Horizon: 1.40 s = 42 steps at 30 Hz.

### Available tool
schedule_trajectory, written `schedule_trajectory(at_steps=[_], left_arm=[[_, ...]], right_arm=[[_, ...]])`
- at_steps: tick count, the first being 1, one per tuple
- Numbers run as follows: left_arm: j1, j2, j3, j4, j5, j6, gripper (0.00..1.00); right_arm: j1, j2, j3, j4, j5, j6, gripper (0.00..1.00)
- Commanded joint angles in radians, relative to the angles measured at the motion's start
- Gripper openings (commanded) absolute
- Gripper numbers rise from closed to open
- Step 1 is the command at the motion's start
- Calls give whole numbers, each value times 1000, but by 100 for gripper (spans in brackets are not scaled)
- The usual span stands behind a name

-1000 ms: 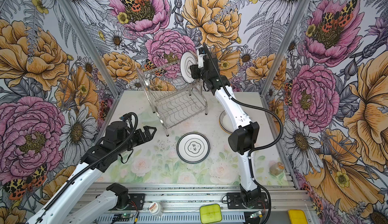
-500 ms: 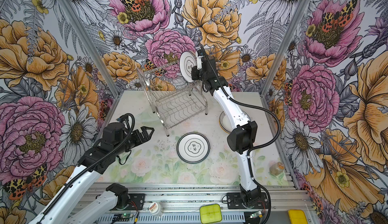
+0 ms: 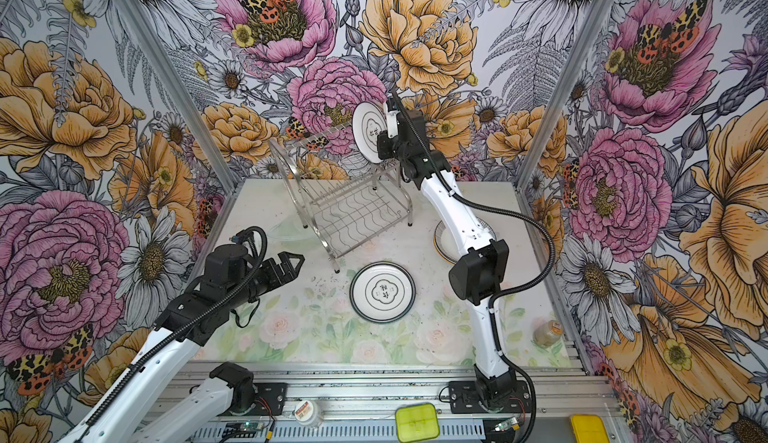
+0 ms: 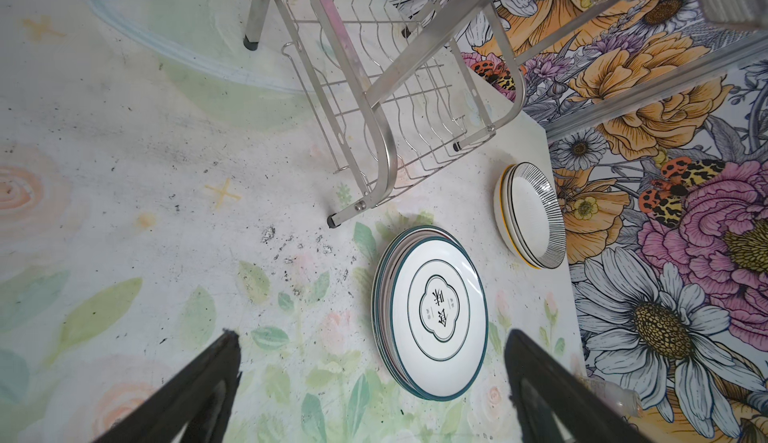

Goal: Unload the plates from the dish rack
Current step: 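Lift the white plate up out of the rack with the right gripper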

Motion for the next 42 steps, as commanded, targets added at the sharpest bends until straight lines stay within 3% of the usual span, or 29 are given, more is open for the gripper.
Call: schedule_trajectory(at_steps=[1, 10, 16, 20, 22, 30, 40, 42], left_arm=[[10, -6, -23, -5, -51, -70, 99], [-4, -61, -58, -21, -113, -152, 99], [-7, 15, -30, -18, -59, -83, 99], [-10, 12, -66, 77, 65, 38, 99], [-10, -2, -88, 115, 74, 49, 99], [-20, -111, -142, 158, 9, 76, 99], [-41, -26, -115, 168, 56, 89, 99], [-47, -14, -113, 166, 59, 90, 99]], right_arm=[[29, -2, 71, 33, 27, -83, 0], [37, -8, 172, 119, 120, -245, 0], [48, -24, 250, 153, 182, -372, 0], [47, -79, 235, 155, 240, -429, 0], [45, -121, 198, 158, 270, -447, 0], [7, -382, -145, 175, 367, -462, 0], [-147, -849, -793, 243, 446, -361, 0], [-157, -941, -919, 233, 519, -340, 0]])
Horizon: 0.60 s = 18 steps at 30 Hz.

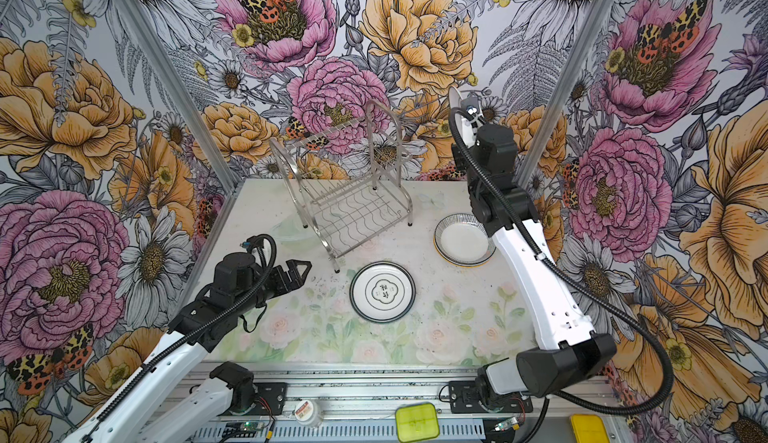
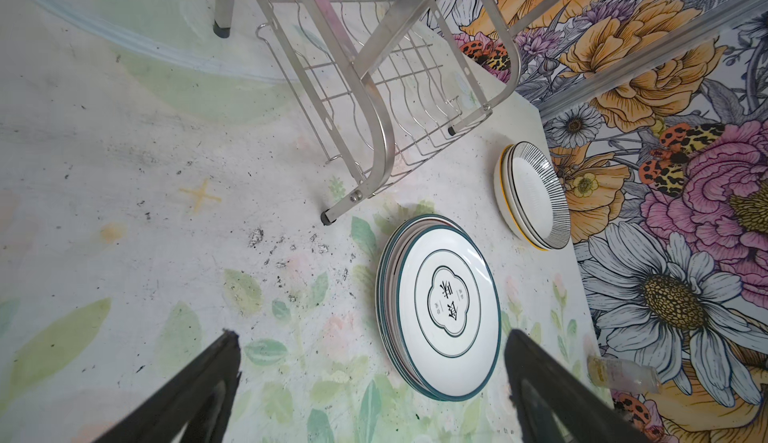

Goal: Unload the plates from the dish rack
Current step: 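Lift the white plate up out of the rack with the right gripper, then carry the white plate down toward the plate stack with the right gripper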

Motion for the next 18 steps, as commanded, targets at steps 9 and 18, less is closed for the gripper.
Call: schedule_trajectory(at_steps=[9, 18], left_arm=[[-37, 101, 10, 5, 74, 8, 99], [-101, 118, 6, 3, 27, 0, 99]], right_arm=[[-5, -440, -493, -151, 176, 360, 0], [-3, -599, -663, -307, -227, 862, 0]])
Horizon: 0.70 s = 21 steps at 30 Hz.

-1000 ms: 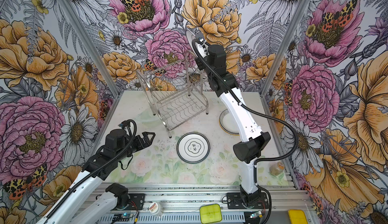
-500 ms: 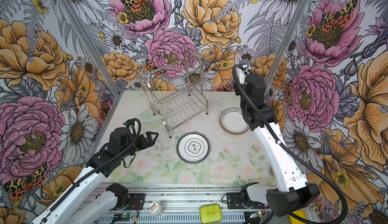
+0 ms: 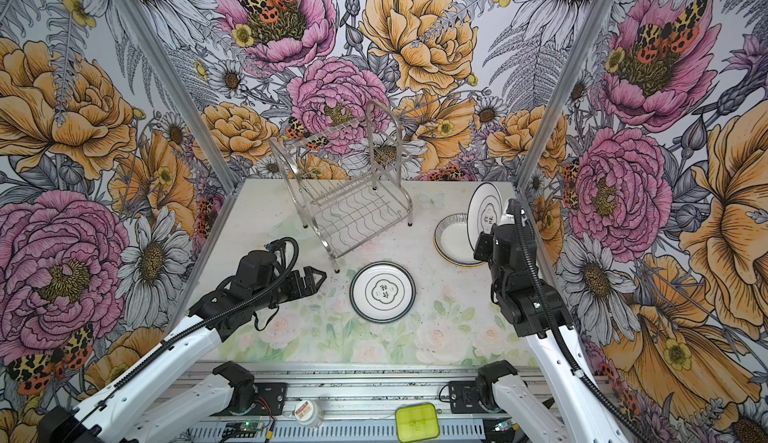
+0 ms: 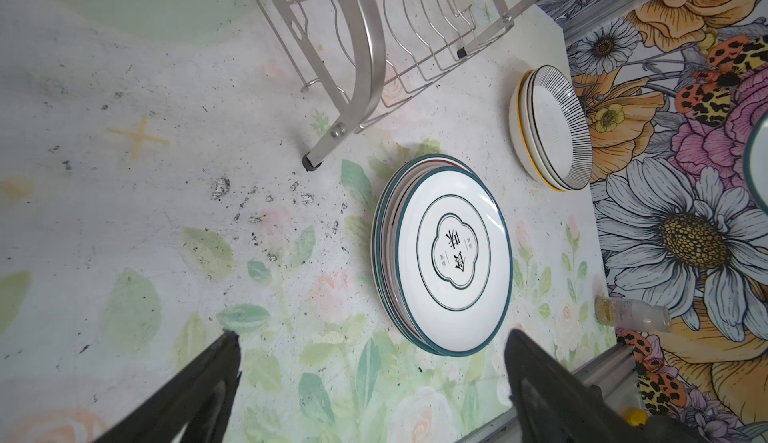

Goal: Unload the plates from the dish rack
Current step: 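Carry the white plate down toward the plate stack with the right gripper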

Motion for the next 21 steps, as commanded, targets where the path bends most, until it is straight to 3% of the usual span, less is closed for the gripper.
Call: schedule_trajectory(at_steps=[1, 13, 21], left_arm=[[-15, -15, 5, 4, -21, 2, 99], [-26, -18, 12, 8, -11, 11, 99], [-48, 1, 42, 23, -8, 16, 99]], right_arm=[[8, -26, -41, -11, -209, 267, 0], [53, 62, -120, 151, -583, 518, 0], [149, 252, -90, 285, -730, 550, 0]])
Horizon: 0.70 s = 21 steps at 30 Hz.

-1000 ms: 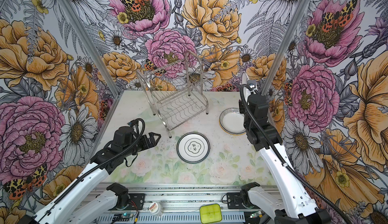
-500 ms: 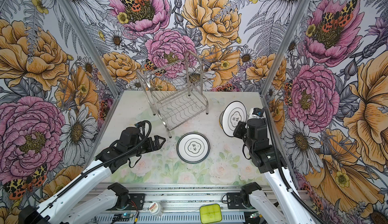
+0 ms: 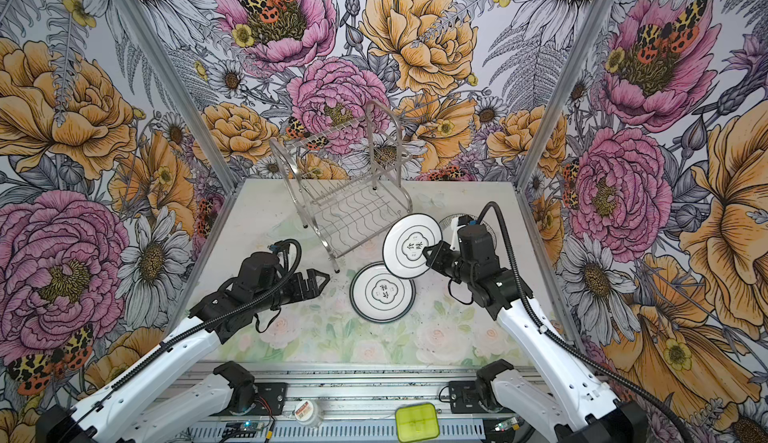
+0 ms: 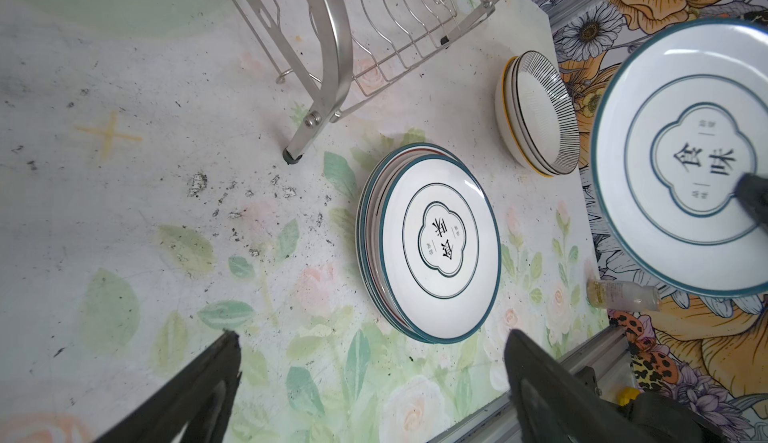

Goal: Unload the plates from the dish rack
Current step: 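Carry the white plate down toward the plate stack with the right gripper, then grasp the white plate rim with the left gripper while the right gripper holds it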

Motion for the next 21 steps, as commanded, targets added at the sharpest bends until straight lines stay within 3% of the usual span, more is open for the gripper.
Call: schedule_trajectory(at_steps=[1, 13, 21], left_arm=[[-9, 8, 34, 30, 2, 14, 99], [-12, -11, -6, 142, 105, -41, 99], [-16, -18, -17, 208, 150, -72, 99]], right_arm=[[26, 54, 29, 156, -137, 35, 0], [92, 226, 2, 491, -447, 102, 0], [124, 282, 18, 550, -514, 70, 0]])
